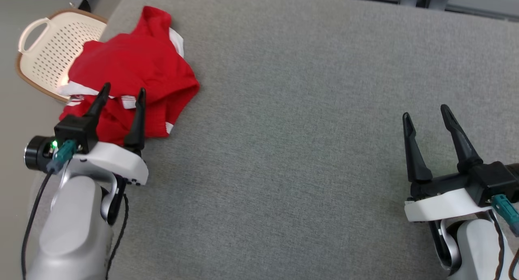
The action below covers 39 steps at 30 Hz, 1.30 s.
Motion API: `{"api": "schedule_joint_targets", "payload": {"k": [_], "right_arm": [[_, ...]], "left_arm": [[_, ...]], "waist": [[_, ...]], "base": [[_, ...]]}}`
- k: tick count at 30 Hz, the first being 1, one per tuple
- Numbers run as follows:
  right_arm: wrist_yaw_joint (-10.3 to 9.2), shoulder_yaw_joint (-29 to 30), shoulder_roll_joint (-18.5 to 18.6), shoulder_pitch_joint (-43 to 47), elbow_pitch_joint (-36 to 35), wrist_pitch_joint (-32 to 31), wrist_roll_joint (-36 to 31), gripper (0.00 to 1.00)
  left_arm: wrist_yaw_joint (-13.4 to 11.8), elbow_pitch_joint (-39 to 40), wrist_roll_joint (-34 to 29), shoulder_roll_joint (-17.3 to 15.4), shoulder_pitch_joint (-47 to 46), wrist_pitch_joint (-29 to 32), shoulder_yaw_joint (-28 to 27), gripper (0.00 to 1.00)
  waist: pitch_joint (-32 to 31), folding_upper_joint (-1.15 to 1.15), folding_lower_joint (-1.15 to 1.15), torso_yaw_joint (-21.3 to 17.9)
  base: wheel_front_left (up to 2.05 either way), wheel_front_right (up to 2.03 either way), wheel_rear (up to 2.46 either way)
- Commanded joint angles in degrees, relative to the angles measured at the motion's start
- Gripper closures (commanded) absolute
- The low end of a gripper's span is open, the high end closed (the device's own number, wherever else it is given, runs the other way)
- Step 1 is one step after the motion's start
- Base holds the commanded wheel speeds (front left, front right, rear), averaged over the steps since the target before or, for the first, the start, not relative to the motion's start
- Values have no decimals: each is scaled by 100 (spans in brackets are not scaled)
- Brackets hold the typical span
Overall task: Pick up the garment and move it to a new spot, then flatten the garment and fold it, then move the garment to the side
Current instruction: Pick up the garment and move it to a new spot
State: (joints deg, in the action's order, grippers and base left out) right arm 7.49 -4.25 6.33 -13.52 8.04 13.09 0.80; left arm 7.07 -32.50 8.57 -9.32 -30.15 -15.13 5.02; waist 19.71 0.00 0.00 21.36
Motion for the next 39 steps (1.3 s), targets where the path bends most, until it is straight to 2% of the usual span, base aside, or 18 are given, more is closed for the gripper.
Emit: {"api": "schedule_joint_targets", "payload": {"k": [1,7,11,13,19,25,30,39], "right_arm": [[0,16,31,-70,-41,-10,-11,0],[0,109,-1,-134,-110,-11,146,0],[0,145,-6,-120,-96,8,176,0],[0,150,3,-118,-90,20,191,0],[0,193,5,-166,-37,51,207,0],[0,145,-90,-162,169,99,290,0],[0,102,-205,-144,400,168,424,0],[0,158,-326,-115,728,218,758,0]], "left_arm": [[28,-97,-33,-88,-122,5,35,0],[32,-1086,-194,-451,-939,364,379,0],[33,-1583,-143,-552,-1276,610,481,0],[34,-1774,-65,-581,-1414,699,481,100],[18,-1998,23,-601,-1653,412,512,100],[-73,-1756,85,-641,-1683,56,431,100],[-115,-1149,173,-725,-1531,-5,305,100],[-9,160,198,-917,-1323,236,565,100]], "waist": [[221,0,0,-114],[454,0,0,-232],[508,0,0,-281],[525,0,0,-303],[514,0,0,-336],[226,0,0,-353],[-204,0,0,-440],[-821,0,0,-805]], "base": [[0,0,0],[0,0,0],[0,0,0],[0,0,0],[0,0,0],[0,0,0],[0,0,0],[0,0,0]]}}
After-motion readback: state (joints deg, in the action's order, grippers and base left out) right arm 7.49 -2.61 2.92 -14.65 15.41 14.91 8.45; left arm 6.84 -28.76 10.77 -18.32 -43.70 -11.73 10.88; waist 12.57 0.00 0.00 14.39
